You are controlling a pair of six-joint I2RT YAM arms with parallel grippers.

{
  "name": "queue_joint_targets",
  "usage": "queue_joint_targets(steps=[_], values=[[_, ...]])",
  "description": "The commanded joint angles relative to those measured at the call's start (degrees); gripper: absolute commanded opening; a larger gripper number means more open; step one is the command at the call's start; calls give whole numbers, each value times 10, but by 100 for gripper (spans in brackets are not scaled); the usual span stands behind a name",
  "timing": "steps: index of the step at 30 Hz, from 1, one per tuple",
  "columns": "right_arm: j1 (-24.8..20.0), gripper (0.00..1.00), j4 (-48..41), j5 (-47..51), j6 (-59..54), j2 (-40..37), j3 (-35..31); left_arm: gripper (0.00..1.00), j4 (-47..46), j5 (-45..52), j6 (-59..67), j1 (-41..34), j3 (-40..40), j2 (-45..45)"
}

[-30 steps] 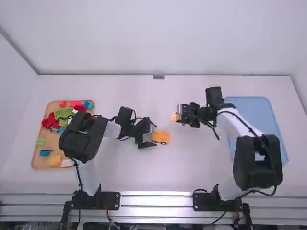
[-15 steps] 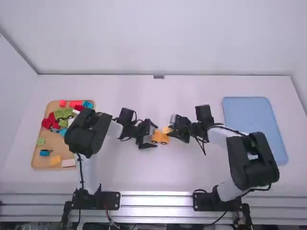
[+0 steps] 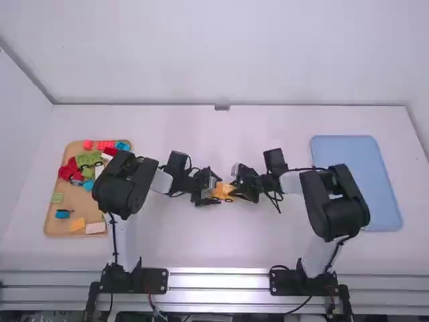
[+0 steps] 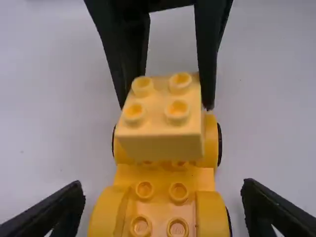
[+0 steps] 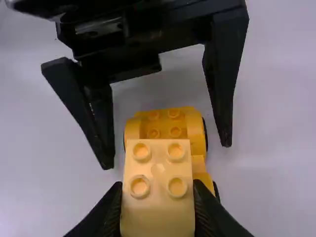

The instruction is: Assemble lego blocks to make yellow taxi

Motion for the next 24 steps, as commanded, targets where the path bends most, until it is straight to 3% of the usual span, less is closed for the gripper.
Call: queue_joint_targets(steps=[1,10,24], values=[[0,6,-4,-2,-25,9,10,79,-2,2,-9,-6,6,5],[-8,6,-5,38,-33,9,10,71,-3,10,-9,-7,8,26],[0,4,-5,103,-64,9,10,47,-5,10,-32,-7,10,30]])
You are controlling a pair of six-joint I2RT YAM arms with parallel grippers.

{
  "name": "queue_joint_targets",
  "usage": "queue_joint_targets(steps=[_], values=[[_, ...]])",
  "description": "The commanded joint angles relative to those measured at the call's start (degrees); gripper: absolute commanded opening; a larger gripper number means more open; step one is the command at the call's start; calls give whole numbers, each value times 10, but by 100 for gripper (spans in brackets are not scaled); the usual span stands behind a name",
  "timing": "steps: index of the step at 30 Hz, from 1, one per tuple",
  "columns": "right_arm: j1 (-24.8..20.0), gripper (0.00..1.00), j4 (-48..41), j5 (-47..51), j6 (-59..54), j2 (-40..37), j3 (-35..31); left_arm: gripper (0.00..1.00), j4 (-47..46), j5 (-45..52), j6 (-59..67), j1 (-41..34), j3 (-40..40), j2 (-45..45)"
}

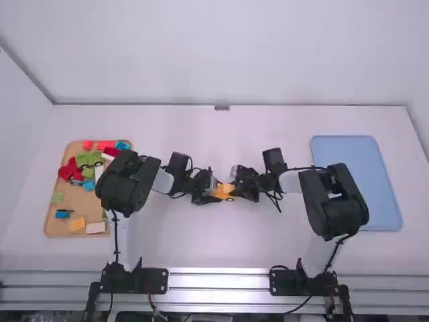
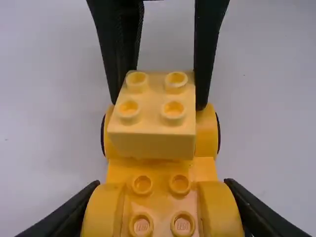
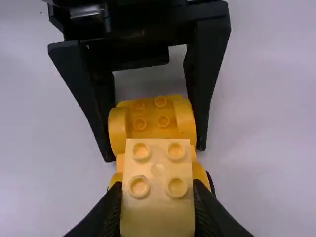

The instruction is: Assemble lego blocks to make yellow taxi

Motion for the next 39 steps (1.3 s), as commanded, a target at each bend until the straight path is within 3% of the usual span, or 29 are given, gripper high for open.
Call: queue_joint_targets(steps=[1,15,18,20,23,25,29,31,33,39], values=[[-2,4,-2,62,-15,5,4,46,-6,12,-9,-5,3,10],[2,5,-4,104,-74,5,4,42,-7,12,-18,-5,0,10],[1,20,-4,106,-74,5,4,42,-7,10,-20,-5,0,10],[1,39,-4,104,-74,4,4,43,-7,10,-19,-5,0,10],[1,47,0,97,-57,0,4,43,-7,10,-19,-5,0,10],[1,45,-2,95,-58,-6,4,43,-7,10,-19,-5,0,10],[2,23,-19,80,-63,-26,4,41,-7,10,-19,-5,0,10],[2,24,-24,80,-62,-31,4,41,-8,4,-20,-5,0,10],[0,33,-24,80,-62,-36,4,41,-11,-16,-27,-5,0,10],[-15,41,-35,63,-59,-60,4,41,-18,-25,-32,-5,0,10]])
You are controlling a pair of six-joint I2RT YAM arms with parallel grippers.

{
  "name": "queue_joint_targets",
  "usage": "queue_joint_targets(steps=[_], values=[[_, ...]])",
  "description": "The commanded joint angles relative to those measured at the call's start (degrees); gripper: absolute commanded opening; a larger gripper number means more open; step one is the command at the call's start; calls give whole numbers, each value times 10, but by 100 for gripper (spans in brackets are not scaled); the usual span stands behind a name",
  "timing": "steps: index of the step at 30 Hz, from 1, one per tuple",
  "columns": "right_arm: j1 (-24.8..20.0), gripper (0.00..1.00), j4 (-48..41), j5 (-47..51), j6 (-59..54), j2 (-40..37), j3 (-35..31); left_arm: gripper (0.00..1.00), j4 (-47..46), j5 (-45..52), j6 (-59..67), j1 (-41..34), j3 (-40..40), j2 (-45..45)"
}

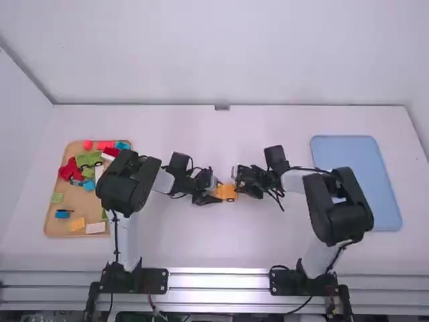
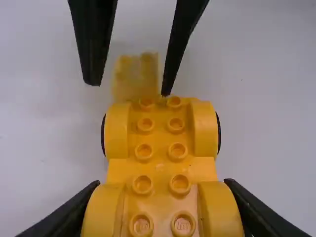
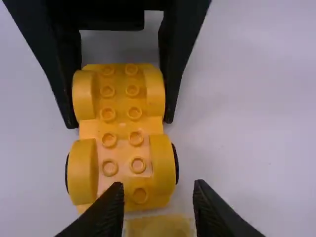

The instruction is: Assemble lego blocks to make yellow taxi

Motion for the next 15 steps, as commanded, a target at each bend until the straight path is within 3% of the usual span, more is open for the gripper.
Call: queue_joint_targets(steps=[1,9,15], values=[[-13,42,-9,-29,-3,-34,-4,41,-13,-27,-10,-3,-1,10],[-43,48,-79,-8,-40,-49,-4,42,-13,-26,-11,-2,-1,10],[-85,50,-89,-66,-86,-17,-5,45,-13,-20,-10,-2,-1,10]])
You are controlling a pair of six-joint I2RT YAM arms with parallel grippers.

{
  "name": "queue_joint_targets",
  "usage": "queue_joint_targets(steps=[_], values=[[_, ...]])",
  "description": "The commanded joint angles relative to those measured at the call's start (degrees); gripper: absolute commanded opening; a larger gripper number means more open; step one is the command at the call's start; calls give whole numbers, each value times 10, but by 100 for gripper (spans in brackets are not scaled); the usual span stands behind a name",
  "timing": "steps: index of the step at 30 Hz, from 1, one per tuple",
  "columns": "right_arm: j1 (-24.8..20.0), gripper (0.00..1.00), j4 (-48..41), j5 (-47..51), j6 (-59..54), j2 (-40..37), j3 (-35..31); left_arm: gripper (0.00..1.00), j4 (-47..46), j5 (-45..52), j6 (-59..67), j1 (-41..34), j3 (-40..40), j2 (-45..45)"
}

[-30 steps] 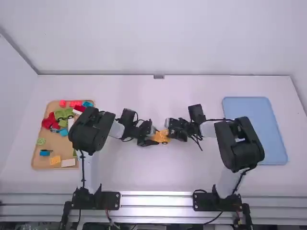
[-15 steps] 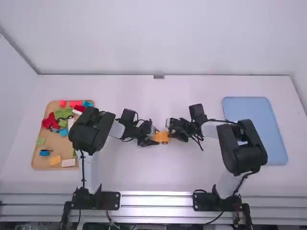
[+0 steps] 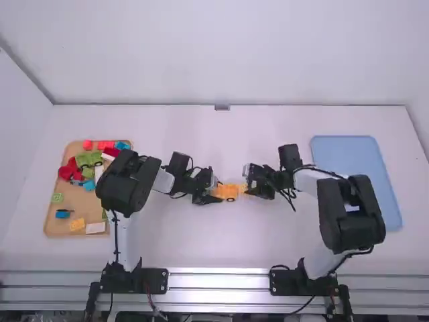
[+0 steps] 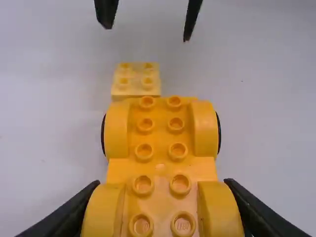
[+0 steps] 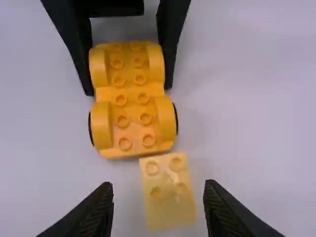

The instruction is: Assemble lego blocks to make yellow taxi

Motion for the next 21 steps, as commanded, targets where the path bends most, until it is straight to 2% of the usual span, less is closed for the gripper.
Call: queue_joint_targets(steps=[1,7,10,21], values=[[-19,51,9,-57,-34,37,-5,45,-9,-20,-10,-2,-3,10],[-42,58,86,-156,-45,127,-4,45,-9,-20,-10,-2,-3,10],[-47,58,109,-189,-45,149,-4,45,-9,-20,-11,-2,-3,10],[-17,57,109,-153,-59,152,-4,45,-9,-20,-12,-2,-3,10]])
